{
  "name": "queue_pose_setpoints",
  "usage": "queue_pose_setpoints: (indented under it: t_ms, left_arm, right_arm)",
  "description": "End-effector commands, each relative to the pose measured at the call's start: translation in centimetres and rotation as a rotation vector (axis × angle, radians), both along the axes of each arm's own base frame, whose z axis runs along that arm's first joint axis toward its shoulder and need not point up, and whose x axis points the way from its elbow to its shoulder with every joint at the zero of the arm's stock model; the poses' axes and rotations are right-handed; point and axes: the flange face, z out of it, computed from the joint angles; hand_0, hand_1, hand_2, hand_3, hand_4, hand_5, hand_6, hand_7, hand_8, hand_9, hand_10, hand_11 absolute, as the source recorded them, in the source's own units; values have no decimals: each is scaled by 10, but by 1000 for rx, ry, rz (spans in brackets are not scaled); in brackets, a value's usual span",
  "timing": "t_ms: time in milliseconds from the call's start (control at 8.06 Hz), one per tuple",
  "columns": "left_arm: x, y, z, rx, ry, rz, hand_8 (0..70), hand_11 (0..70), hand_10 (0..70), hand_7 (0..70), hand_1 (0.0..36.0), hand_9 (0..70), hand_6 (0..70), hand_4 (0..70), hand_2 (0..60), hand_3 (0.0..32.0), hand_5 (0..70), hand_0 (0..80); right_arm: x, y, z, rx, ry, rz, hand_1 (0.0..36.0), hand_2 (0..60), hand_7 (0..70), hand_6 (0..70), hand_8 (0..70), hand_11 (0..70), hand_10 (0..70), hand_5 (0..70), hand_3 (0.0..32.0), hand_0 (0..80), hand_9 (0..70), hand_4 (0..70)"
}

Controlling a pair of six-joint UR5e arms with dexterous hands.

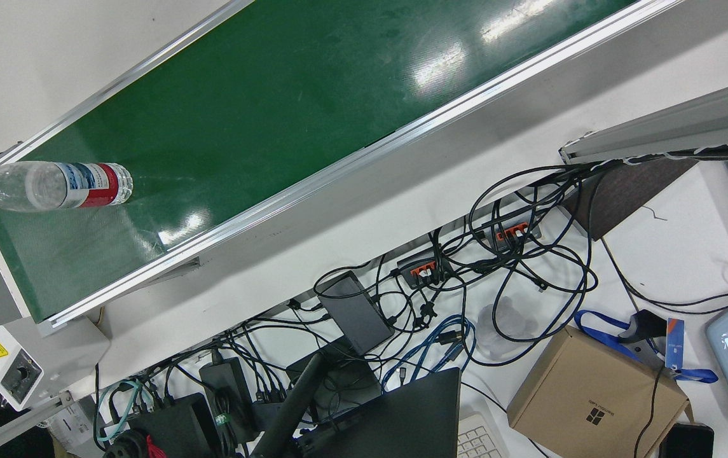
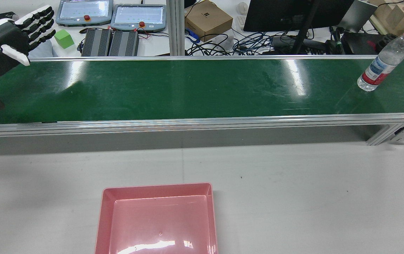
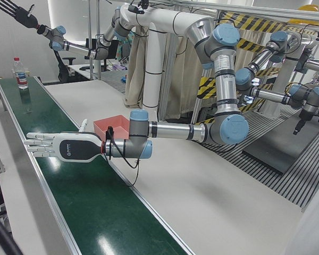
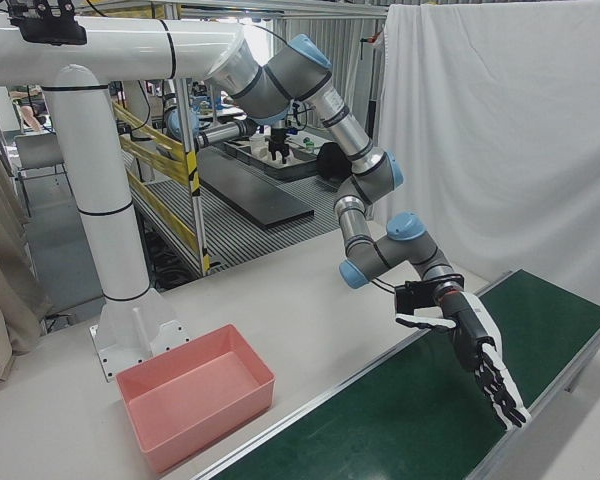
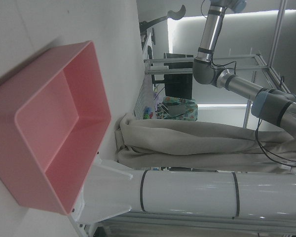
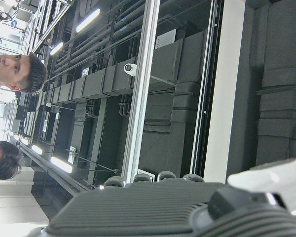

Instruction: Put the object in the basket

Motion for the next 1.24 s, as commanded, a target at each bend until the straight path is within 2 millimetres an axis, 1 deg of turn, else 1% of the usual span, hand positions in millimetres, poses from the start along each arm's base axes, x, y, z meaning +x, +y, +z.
queue_pose_setpoints:
  t_ms: [0, 124, 372, 745, 1117]
  left_arm:
    - [0, 0, -1, 2, 1, 0, 0, 48, 20, 0, 49, 0, 0, 0, 0, 0, 74, 560]
    - [-1, 0, -4, 8, 3, 0, 0, 46, 19, 0, 49, 0, 0, 0, 0, 0, 73, 560]
    - [0, 1, -4, 6, 3, 1, 0, 54, 25, 0, 42, 0, 7, 0, 0, 0, 74, 564]
    - [0, 0, -2, 2, 1, 1, 0, 54, 25, 0, 46, 0, 7, 0, 0, 0, 73, 571]
    - [0, 1, -3, 4, 1, 1, 0, 70, 35, 0, 50, 0, 6, 0, 0, 0, 67, 578]
  right_arm:
    - [0, 0, 0, 0, 0, 0, 0, 0, 0, 0, 0, 0, 0, 0, 0, 0, 0, 0]
    - [0, 0, -1, 2, 0, 0, 0, 0, 0, 0, 0, 0, 0, 0, 0, 0, 0, 0]
    - [0, 0, -1, 1, 1, -1, 0, 0, 0, 0, 0, 0, 0, 0, 0, 0, 0, 0]
    - [0, 0, -1, 2, 0, 0, 0, 0, 0, 0, 0, 0, 0, 0, 0, 0, 0, 0]
    - [0, 0, -1, 1, 1, -1, 0, 0, 0, 0, 0, 0, 0, 0, 0, 0, 0, 0]
